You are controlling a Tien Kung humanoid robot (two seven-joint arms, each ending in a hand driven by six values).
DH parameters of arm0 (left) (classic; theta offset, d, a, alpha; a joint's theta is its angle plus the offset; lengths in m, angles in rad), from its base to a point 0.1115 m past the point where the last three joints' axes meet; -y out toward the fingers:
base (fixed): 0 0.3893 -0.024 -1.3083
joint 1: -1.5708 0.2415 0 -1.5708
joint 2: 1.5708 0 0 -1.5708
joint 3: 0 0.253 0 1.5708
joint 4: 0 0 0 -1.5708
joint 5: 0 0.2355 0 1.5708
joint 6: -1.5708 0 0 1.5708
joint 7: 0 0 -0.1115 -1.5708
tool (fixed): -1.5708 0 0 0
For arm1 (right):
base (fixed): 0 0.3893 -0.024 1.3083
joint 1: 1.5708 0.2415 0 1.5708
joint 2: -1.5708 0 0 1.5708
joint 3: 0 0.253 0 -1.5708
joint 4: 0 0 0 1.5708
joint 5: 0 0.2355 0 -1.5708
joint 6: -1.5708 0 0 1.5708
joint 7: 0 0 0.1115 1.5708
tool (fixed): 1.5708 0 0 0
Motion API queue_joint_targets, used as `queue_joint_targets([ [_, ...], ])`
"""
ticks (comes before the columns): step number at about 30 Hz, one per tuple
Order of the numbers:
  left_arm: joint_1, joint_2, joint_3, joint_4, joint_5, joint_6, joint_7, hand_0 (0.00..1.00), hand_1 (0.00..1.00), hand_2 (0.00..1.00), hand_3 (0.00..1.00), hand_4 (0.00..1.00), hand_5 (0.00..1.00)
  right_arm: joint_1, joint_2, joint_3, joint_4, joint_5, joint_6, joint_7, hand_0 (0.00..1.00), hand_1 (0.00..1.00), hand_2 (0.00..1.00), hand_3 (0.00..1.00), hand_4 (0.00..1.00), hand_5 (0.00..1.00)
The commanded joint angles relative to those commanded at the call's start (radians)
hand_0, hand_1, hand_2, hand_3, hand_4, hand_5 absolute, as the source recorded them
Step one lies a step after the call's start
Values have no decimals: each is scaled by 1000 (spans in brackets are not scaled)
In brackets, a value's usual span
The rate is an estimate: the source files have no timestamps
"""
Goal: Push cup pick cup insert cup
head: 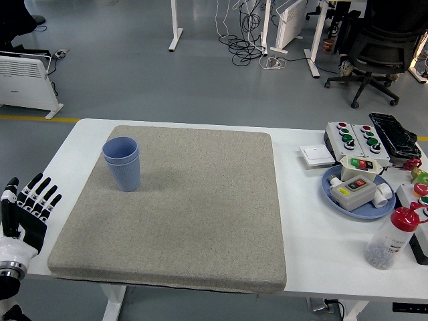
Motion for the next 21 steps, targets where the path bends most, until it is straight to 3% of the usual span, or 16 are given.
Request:
queue_joint_targets([
  [21,-6,-4,-28,0,4,-13,8,848,853,871,810,593,998,9,0,-9,-1,14,4,4,687,609,633,577,92,492],
])
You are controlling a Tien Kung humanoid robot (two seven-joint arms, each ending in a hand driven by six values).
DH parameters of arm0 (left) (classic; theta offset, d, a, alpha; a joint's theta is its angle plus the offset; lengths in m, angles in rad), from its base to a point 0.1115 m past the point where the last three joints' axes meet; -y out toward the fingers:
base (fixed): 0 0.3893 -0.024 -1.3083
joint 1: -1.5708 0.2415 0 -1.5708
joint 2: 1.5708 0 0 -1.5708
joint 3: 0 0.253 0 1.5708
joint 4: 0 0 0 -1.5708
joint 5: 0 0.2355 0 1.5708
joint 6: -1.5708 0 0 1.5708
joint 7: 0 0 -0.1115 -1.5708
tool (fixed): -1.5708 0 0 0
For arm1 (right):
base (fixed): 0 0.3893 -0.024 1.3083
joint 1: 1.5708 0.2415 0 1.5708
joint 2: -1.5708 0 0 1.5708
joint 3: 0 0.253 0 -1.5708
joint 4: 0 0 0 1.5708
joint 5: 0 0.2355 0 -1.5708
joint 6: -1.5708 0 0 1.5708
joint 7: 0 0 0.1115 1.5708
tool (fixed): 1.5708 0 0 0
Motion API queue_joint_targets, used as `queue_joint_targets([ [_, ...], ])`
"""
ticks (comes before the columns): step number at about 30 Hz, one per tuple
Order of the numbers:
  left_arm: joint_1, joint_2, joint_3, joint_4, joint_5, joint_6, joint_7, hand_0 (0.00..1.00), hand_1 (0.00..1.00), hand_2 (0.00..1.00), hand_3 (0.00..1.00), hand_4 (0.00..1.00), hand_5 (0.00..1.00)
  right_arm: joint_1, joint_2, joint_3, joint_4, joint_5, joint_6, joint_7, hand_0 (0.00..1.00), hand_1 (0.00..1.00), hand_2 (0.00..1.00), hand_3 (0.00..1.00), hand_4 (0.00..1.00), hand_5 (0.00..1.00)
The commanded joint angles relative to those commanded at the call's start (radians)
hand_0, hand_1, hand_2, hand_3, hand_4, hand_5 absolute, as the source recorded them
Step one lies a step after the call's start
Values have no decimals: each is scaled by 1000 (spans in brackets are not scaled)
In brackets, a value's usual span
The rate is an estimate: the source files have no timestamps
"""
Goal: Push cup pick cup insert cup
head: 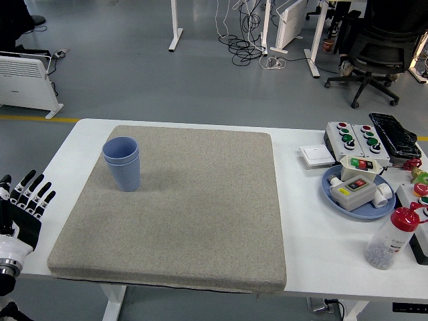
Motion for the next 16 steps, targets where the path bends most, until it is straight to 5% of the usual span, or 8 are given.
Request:
queue_joint_targets([
  [16,1,0,-14,1,-2,-2,3,849,854,872,815,595,998,-5,-1,8,0,-13,0,-3,687,608,635,577,93,493],
])
